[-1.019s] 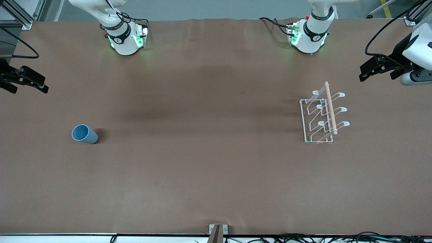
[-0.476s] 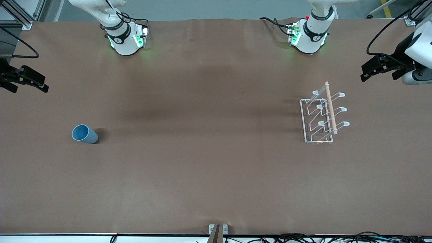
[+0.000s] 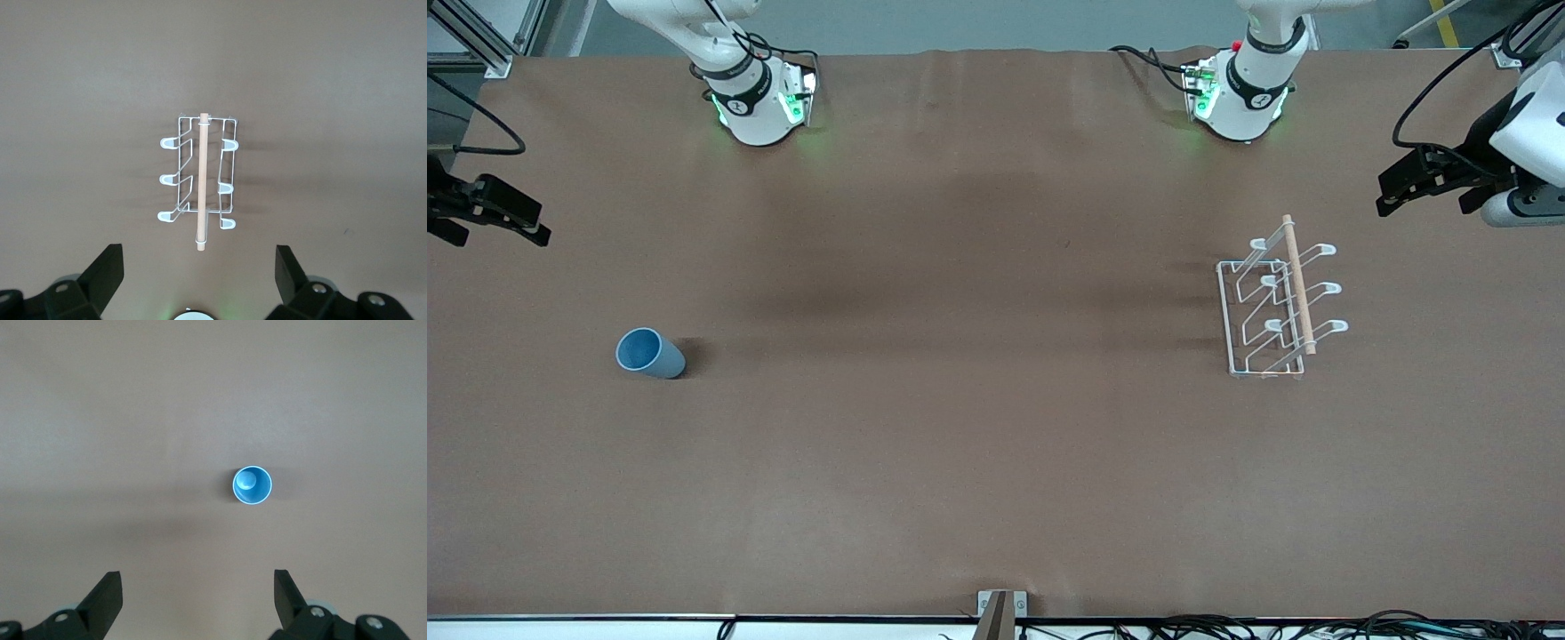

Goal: Hang cup on cup holder

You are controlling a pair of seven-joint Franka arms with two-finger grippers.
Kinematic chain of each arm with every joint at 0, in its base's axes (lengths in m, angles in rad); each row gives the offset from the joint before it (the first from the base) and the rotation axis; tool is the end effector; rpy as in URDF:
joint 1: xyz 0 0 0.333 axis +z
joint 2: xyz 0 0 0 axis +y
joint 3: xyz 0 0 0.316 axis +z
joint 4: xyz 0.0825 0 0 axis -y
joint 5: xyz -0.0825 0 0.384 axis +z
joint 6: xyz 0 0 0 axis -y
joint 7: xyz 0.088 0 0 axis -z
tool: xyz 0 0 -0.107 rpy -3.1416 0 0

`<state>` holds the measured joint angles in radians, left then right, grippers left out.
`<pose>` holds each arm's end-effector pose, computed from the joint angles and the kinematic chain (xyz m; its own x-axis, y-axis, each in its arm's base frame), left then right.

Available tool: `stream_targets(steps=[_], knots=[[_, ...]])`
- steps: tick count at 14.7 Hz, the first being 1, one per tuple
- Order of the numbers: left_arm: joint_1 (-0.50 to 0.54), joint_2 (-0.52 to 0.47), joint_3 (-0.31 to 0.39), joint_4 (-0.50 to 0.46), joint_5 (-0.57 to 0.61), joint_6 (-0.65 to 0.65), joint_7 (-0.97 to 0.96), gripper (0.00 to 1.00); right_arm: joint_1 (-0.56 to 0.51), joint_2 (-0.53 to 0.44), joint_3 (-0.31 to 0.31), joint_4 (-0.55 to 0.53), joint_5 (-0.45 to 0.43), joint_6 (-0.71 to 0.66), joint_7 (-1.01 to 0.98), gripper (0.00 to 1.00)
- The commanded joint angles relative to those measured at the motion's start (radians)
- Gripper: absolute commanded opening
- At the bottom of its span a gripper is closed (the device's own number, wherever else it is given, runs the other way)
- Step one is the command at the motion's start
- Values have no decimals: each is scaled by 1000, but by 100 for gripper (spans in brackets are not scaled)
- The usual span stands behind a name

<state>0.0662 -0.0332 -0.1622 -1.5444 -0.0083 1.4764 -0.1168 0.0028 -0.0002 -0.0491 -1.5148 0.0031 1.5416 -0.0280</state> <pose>0.5320 -0.0538 0.6466 0.9992 0.0204 -0.0353 0.0203 -0.9998 -0.0012 0.5515 -0.0252 0.6484 0.9995 -0.0182 0.0271 -0.0181 -0.9998 -0.0023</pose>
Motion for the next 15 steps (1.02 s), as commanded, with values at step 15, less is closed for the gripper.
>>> stream_targets(steps=[15], knots=[[-2, 21, -2, 29, 16, -4, 16, 100, -182, 203, 2, -441, 9, 563, -119, 99]])
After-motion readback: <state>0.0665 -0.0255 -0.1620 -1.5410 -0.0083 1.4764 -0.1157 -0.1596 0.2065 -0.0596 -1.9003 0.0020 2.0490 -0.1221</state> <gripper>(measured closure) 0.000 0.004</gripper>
